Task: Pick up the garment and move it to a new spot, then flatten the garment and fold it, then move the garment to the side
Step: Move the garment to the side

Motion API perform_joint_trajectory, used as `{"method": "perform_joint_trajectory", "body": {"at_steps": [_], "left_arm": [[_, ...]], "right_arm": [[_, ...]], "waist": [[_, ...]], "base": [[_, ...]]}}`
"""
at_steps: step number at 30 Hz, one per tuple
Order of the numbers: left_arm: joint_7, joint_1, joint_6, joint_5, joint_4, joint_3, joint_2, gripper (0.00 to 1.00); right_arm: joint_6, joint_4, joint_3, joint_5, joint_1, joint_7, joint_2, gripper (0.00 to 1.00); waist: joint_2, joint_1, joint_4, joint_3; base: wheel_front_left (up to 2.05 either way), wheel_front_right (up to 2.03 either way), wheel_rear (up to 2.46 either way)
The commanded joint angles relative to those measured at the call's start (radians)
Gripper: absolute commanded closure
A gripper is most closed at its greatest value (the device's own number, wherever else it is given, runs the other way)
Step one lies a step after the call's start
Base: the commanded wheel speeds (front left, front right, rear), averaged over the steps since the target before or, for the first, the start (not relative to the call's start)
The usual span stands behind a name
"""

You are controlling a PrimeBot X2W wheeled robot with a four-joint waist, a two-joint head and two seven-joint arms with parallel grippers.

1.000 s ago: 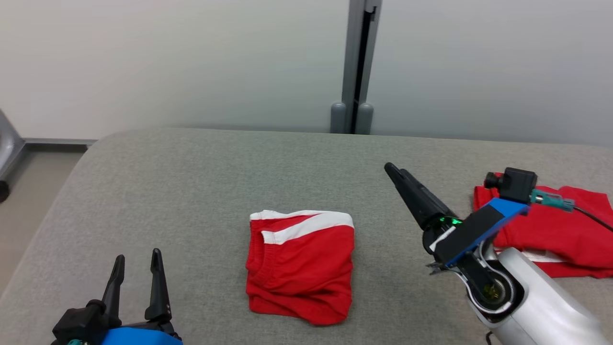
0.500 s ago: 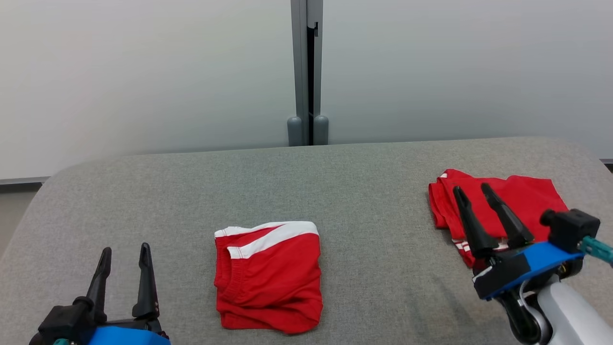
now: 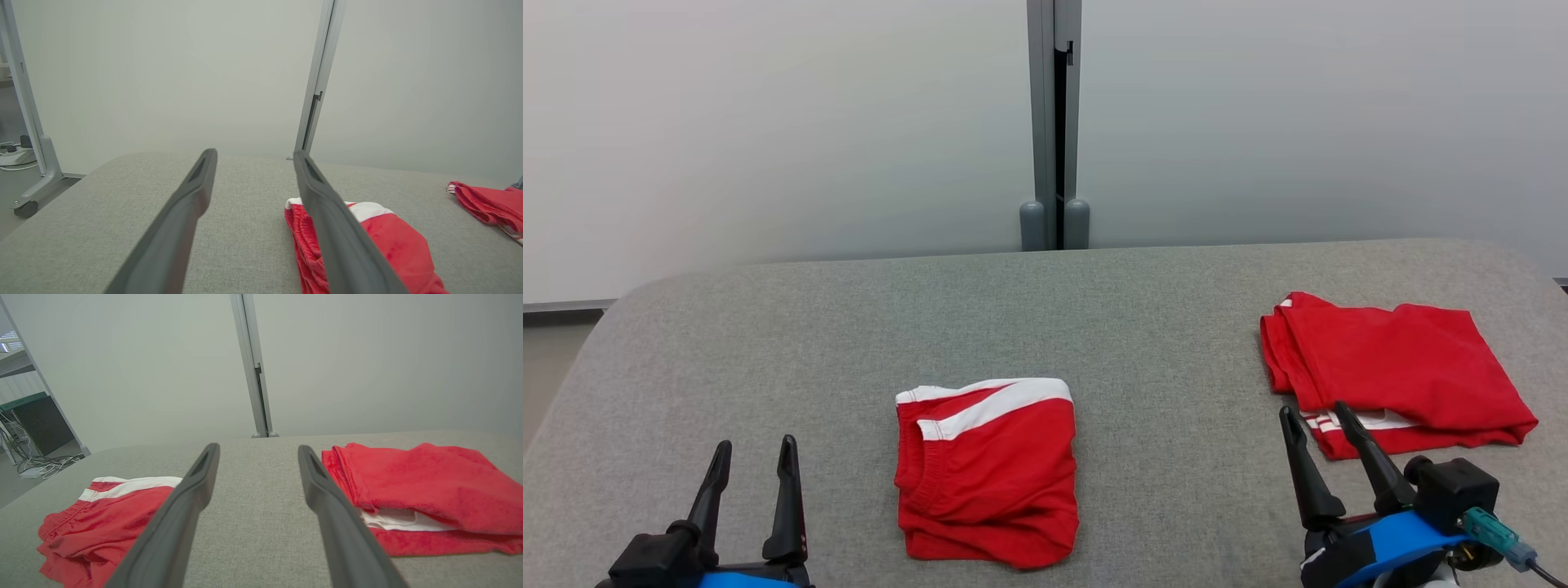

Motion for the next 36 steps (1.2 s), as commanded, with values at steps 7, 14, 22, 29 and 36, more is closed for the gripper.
{"method": "perform_joint_trajectory", "body": {"at_steps": [7,14,22,29,36], "left_arm": [[-0.004,-0.017,-0.002,0.003,0.006,-0.019,0.002,0.00],[-0.004,-0.049,-0.002,0.010,0.013,-0.057,-0.011,0.00],[-0.004,-0.083,-0.002,0.003,0.030,-0.105,-0.020,0.00],[-0.004,-0.102,-0.002,-0.004,0.033,-0.108,-0.020,0.00],[-0.004,-0.123,-0.002,-0.002,0.031,-0.111,-0.026,0.00]], "right_arm": [[0.001,0.038,0.056,-0.011,-0.029,0.038,-0.009,0.00],[0.001,0.139,0.192,0.086,-0.175,0.248,-0.018,0.00],[0.001,0.315,0.254,0.189,-0.353,0.446,0.008,0.00],[0.001,0.529,0.177,0.215,-0.459,0.586,0.028,0.00],[0.001,0.679,0.104,0.328,-0.522,0.706,0.062,0.00]], "waist": [[0.0001,0.0000,0.029,0.007],[0.0001,0.0000,0.134,0.031],[0.0001,0.0000,0.247,0.057],[0.0001,0.0000,0.297,0.091],[0.0001,0.0000,0.330,0.132]], "base": [[0.00,0.00,0.00],[0.00,0.00,0.00],[0.00,0.00,0.00],[0.00,0.00,0.00],[0.00,0.00,0.00]]}}
